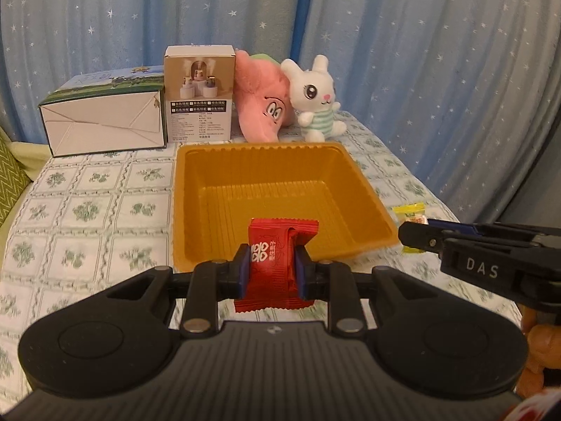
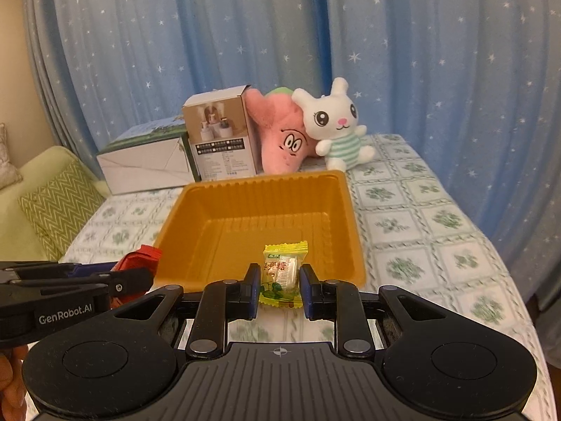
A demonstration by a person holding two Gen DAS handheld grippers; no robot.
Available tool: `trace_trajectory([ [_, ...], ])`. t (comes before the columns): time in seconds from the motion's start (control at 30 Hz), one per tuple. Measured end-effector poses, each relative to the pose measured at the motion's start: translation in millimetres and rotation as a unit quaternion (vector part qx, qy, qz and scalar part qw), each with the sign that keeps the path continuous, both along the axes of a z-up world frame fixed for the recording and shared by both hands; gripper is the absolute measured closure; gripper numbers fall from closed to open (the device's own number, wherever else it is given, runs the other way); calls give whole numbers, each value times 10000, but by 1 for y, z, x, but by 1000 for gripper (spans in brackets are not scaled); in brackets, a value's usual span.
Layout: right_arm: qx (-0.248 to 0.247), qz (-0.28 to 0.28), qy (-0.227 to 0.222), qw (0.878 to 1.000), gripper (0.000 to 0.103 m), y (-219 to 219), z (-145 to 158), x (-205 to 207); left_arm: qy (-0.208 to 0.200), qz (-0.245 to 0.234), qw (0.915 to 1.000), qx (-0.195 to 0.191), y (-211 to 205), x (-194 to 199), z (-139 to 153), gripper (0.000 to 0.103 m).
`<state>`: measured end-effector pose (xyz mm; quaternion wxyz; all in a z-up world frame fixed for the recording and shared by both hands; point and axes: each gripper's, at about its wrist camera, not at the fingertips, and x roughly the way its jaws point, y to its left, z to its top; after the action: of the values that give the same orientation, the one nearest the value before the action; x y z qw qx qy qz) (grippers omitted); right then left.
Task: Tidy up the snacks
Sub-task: 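Carry both candies into the orange tray and open both tools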
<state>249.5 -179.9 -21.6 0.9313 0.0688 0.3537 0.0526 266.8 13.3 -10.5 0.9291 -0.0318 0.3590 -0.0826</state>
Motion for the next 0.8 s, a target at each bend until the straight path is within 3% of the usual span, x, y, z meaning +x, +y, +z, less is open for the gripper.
trace_trajectory([
  [0.43, 351, 29, 293, 9989, 79, -3, -23, 79, 105, 181, 9996, -170, 19, 70, -15, 80],
  [0.73, 426, -35, 436, 9981, 79, -10, -34, 97, 132, 233, 9994, -219, 18, 92, -28, 79],
  [0.8, 444, -57, 470, 9979, 79, -11, -36, 98, 178, 260, 9992, -243, 18, 97, -29, 72],
])
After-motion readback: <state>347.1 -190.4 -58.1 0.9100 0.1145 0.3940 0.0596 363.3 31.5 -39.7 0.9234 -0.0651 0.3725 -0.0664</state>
